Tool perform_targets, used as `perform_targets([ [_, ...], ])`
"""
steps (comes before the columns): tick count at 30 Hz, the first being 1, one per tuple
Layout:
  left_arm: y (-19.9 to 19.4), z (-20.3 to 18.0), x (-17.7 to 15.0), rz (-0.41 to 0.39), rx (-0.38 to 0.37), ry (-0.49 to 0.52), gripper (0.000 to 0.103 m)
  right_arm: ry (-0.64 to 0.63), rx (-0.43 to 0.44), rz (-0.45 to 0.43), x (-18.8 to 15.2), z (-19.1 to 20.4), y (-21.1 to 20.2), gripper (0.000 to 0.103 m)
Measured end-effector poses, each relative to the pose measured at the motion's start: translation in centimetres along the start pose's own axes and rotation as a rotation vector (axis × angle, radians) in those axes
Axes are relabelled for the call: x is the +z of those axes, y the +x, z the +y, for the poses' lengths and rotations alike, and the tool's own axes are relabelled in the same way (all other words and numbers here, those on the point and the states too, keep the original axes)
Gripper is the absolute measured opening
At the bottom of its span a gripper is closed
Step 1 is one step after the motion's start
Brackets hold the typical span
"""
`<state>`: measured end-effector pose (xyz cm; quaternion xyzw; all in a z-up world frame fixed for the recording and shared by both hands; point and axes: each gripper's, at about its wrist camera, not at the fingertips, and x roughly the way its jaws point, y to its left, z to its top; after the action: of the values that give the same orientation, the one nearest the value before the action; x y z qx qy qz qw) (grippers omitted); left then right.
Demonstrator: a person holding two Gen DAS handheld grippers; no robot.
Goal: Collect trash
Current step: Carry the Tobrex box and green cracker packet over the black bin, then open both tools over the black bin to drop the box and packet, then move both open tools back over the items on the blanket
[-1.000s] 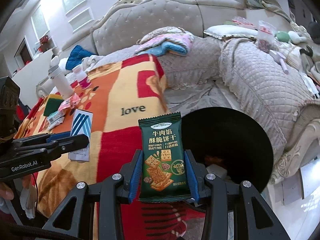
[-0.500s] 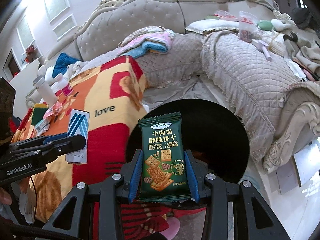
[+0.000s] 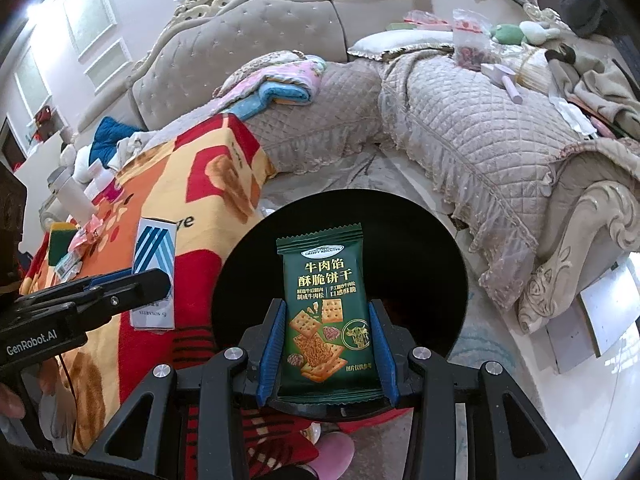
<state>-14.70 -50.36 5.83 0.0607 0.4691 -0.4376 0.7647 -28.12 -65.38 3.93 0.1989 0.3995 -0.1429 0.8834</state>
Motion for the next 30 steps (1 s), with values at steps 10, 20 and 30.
perform_targets([
  [10,1.2,-0.2,0.2,0.008,-0.028,-0.017,0.032,0.014,-0.007,0.013,-0.2,-0.8,0.6,0.040],
  [20,1.9,0.1,0.6,-0.005,-0.081,-0.063,0.033,0.035,-0.018,0.020,-0.2,-1.7,1.0,0.040],
  [30,0.8,0.4,0.3,-0.004,-0.084,-0.069,0.057,0.043,-0.029,0.017,-0.2,-1.3,1.0,0.069],
])
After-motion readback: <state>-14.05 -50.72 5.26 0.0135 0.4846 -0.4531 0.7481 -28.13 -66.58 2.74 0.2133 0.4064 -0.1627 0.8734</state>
